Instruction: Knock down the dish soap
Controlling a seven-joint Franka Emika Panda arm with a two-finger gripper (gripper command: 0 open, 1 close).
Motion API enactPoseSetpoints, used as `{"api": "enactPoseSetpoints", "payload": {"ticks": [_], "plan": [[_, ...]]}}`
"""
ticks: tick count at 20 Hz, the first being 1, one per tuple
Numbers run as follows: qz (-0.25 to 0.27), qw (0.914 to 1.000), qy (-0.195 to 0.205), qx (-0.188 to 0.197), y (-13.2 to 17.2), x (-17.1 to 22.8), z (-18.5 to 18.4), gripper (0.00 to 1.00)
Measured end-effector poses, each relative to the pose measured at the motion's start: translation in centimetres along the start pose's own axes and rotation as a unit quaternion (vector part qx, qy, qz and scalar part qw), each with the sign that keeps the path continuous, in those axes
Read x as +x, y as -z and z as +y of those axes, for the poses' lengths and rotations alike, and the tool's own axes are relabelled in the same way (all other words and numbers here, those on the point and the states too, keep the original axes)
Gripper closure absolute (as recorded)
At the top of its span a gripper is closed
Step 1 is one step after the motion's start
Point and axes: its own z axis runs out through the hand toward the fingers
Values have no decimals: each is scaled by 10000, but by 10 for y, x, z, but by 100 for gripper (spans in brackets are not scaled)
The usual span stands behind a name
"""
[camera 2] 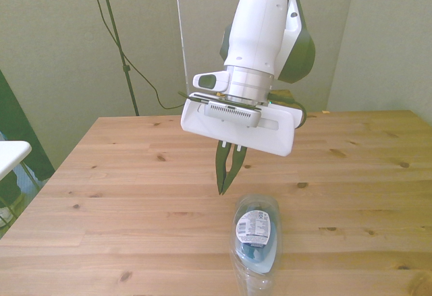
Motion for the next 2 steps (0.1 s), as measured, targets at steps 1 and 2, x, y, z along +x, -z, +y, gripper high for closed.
{"api": "enactPoseSetpoints", "payload": {"ticks": [1,2], "plan": [[-2,10000,-16,9,-2,1,-1,100],[-16,10000,-48,27,-3,2,-3,100]]}}
